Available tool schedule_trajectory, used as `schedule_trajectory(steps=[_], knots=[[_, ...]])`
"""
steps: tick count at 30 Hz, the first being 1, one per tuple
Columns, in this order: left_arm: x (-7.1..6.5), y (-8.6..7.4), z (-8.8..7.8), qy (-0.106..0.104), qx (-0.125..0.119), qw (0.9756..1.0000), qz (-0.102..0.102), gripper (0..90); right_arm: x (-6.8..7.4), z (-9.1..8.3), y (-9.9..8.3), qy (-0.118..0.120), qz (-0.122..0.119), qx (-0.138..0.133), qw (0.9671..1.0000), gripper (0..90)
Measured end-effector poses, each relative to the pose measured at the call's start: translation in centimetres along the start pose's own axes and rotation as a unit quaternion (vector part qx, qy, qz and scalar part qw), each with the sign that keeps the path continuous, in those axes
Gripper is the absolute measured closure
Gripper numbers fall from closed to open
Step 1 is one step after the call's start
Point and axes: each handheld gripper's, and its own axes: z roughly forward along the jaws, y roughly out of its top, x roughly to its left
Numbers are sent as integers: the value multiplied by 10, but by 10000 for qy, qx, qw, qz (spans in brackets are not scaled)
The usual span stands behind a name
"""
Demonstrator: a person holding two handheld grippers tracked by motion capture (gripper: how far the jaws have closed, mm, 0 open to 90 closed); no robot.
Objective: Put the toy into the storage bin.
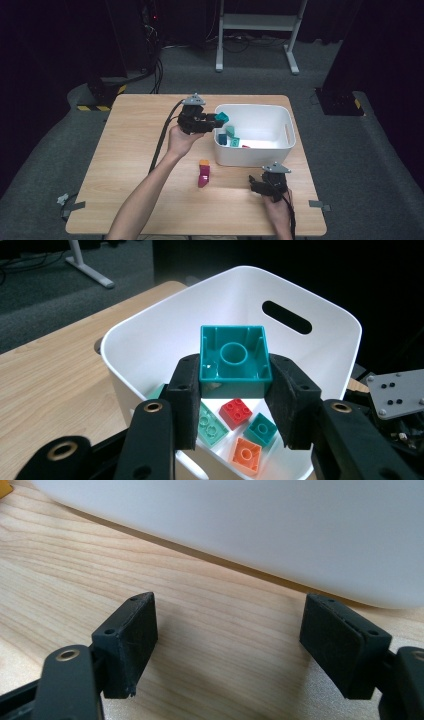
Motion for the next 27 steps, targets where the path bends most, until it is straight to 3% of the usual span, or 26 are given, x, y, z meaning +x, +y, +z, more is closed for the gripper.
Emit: schedule_trajectory(steps=[14,18,27], knots=[[-5,0,13,-83,85,9999,76,580,0,0,0,23,1,-4,10000,240],[-6,0,16,-105,74,9999,56,500,0,0,0,23,-3,-3,10000,240],[-5,-3,4,3,-13,10000,19,441,0,0,0,25,-2,-1,10000,240]])
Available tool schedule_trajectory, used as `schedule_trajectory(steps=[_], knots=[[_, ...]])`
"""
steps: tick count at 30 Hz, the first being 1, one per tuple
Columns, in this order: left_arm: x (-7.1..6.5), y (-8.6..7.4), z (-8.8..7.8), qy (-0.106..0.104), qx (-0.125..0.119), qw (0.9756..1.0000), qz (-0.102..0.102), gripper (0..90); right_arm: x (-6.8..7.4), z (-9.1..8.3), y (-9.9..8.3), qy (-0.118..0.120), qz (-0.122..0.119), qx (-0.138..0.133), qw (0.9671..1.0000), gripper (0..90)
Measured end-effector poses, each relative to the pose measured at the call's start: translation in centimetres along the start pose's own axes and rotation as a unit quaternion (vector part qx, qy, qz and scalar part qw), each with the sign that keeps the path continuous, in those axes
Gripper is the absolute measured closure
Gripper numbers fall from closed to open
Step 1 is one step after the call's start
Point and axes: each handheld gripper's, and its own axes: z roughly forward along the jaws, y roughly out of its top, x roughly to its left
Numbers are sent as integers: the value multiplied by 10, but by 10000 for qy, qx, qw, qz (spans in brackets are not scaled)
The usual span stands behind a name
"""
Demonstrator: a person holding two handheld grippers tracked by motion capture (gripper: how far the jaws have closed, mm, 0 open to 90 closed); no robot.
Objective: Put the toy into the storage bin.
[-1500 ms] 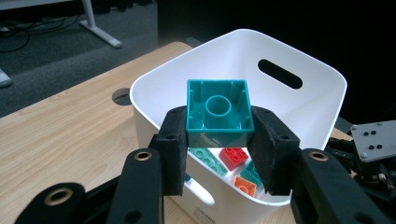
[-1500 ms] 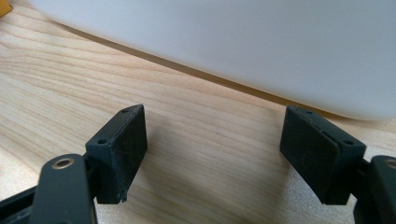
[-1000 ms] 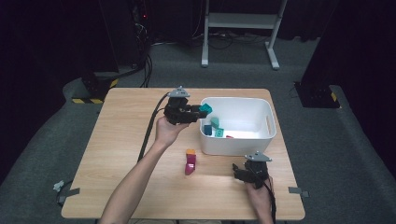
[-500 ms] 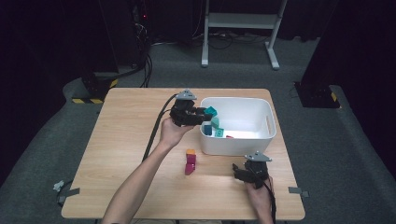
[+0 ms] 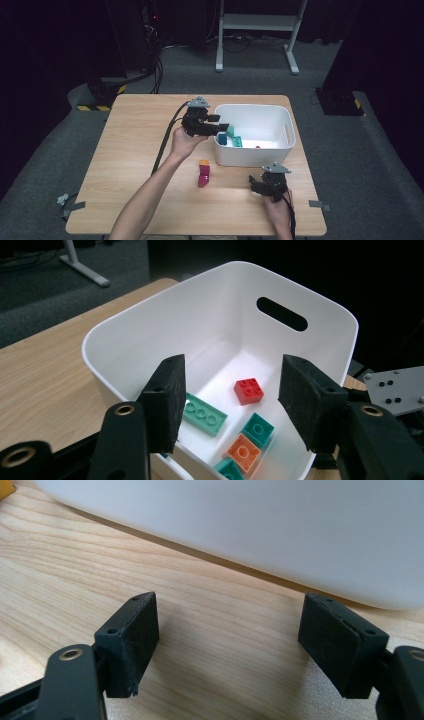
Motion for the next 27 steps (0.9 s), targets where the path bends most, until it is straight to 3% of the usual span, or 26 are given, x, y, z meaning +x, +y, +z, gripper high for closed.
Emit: schedule_trajectory(steps=[11,27], knots=[[6,-11,-27,237,-178,9995,-104,407,0,0,0,2,2,0,10000,239],[16,-46,-73,706,-274,9967,-296,397,0,0,0,-1,5,-3,10000,239]])
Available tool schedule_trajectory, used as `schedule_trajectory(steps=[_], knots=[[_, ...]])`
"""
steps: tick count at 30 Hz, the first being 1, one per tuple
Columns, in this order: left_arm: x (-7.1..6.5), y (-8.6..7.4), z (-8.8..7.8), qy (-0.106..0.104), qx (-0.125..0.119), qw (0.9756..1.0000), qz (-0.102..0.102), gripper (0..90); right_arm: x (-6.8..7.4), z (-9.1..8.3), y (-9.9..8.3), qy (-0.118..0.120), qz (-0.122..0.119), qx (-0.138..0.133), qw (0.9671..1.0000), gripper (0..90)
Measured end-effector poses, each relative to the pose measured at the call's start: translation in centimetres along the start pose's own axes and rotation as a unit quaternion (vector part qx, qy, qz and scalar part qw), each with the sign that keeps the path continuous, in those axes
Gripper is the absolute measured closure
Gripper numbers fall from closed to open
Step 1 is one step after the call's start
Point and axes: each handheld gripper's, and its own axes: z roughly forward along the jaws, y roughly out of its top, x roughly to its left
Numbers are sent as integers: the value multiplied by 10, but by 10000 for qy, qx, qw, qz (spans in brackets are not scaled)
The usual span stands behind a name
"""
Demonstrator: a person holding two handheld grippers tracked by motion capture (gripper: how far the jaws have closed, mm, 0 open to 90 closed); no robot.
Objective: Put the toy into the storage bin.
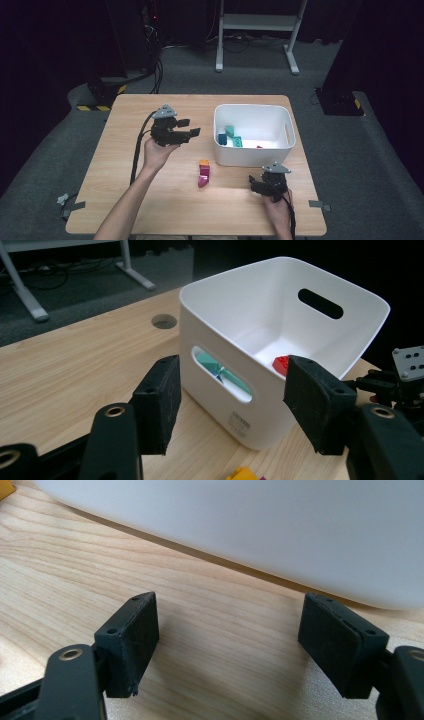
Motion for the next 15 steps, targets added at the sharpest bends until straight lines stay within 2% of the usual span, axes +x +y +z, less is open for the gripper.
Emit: schedule_trajectory(steps=[5,9,15], knots=[[6,-13,-16,116,-81,9998,-171,390,0,0,0,2,-1,2,10000,239],[9,-24,-28,336,-52,9993,-136,383,0,0,0,1,0,-1,10000,239],[9,-44,-41,504,-36,9986,-176,376,0,0,0,-3,-1,-4,10000,238]])
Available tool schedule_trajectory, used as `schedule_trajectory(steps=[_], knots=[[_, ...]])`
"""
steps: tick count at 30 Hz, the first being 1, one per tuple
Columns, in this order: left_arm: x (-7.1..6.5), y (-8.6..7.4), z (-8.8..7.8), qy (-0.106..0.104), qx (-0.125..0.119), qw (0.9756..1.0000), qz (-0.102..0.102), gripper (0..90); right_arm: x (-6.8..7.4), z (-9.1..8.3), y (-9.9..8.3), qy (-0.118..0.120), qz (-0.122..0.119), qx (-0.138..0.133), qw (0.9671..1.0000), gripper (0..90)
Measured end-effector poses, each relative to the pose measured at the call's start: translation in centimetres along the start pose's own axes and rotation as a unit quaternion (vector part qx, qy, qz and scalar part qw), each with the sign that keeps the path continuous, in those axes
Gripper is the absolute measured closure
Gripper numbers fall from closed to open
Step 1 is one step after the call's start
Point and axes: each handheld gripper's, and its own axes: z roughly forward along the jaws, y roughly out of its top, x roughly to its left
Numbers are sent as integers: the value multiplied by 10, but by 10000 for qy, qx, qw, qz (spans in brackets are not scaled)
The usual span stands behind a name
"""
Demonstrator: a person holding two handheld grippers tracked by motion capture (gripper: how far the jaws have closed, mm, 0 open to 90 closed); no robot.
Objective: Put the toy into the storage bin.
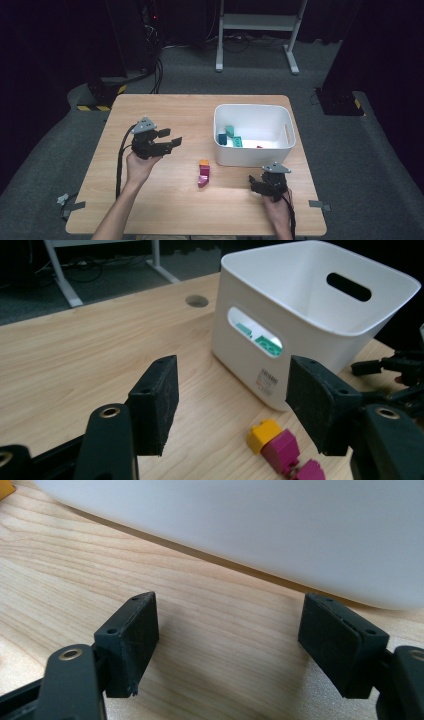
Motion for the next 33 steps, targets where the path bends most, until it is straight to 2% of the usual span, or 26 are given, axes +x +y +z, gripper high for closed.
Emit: schedule_trajectory(steps=[6,11,15,18,22,25,27,31,33], knots=[[0,-24,-11,278,78,9996,36,370,0,0,1,6,3,10,10000,235],[0,-53,-18,454,291,9985,44,370,0,1,1,24,-19,15,10000,222],[5,-73,-23,458,267,9982,-266,369,0,1,1,11,1,29,10000,213],[5,-85,-22,546,248,9976,-332,366,1,1,1,15,7,53,10000,188],[6,-103,-18,738,364,9959,-378,361,0,0,0,95,-62,57,9999,179],[8,-115,-14,808,413,9947,-491,360,0,-1,-1,159,-92,53,9998,186],[7,-122,-12,946,460,9934,-462,359,1,-2,-2,200,-118,42,9997,209],[8,-131,-11,1079,529,9918,-441,356,3,-5,-4,370,-165,-20,9992,231],[9,-135,-11,1139,519,9908,-508,356,6,-6,-4,437,-212,-70,9988,233]])
